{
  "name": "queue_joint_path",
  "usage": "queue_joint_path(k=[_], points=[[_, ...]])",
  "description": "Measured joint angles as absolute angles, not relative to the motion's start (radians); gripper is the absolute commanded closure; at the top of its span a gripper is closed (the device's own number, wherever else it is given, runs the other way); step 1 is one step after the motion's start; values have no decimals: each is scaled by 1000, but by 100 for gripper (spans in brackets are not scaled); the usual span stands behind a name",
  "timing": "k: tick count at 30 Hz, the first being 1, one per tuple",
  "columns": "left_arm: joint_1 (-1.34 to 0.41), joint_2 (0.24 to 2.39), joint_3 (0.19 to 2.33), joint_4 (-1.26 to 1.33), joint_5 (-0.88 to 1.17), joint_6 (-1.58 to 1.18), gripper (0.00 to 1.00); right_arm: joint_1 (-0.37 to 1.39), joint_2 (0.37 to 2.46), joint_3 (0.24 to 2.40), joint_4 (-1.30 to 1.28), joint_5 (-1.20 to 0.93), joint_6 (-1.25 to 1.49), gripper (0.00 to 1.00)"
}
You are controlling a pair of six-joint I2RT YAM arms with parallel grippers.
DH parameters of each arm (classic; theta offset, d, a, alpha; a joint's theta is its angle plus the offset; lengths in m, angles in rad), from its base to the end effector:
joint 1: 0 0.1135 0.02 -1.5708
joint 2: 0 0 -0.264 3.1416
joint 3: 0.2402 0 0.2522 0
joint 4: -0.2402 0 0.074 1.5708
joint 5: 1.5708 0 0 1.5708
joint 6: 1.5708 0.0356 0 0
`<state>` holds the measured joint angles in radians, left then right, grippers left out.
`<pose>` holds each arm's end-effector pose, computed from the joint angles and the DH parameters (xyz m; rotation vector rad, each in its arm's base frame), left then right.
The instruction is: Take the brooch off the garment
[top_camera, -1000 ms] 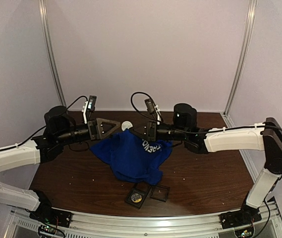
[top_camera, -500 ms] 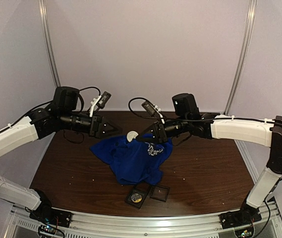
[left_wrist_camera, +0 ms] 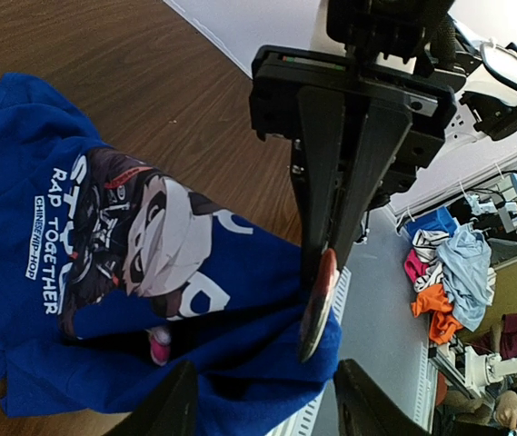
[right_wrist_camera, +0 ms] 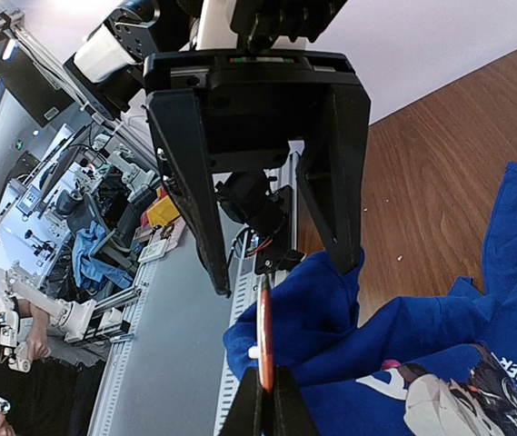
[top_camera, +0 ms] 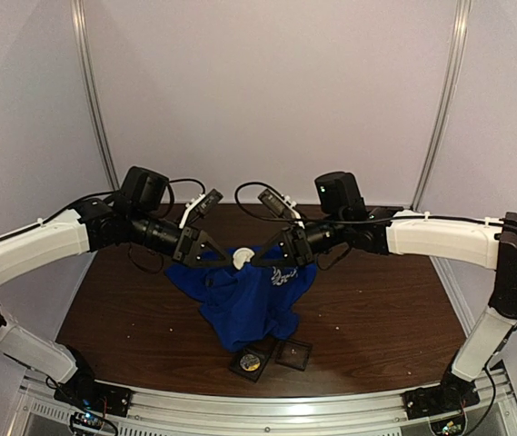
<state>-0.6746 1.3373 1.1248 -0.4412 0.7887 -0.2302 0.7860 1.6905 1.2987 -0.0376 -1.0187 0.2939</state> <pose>0.2105 -0.2007 0.3171 0.9650 2.1331 -1.3532 0.2507 0.2939 0.2989 -1.2186 1.8188 1.6674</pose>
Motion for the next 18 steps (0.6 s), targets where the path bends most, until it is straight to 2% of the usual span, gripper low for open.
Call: queue_joint_path(k=[4,9,18], points=[[-676,1349,1125,-422,821,-247,51,786,1691,1299,-38,-1028,294,100],[-689,1369,1130,-395,849,-273,68,786,1691,1299,-49,-1029,291,100],[-701,1388,1140,-366,868,-294,88,786,1691,1299,-68,-1030,284,100]])
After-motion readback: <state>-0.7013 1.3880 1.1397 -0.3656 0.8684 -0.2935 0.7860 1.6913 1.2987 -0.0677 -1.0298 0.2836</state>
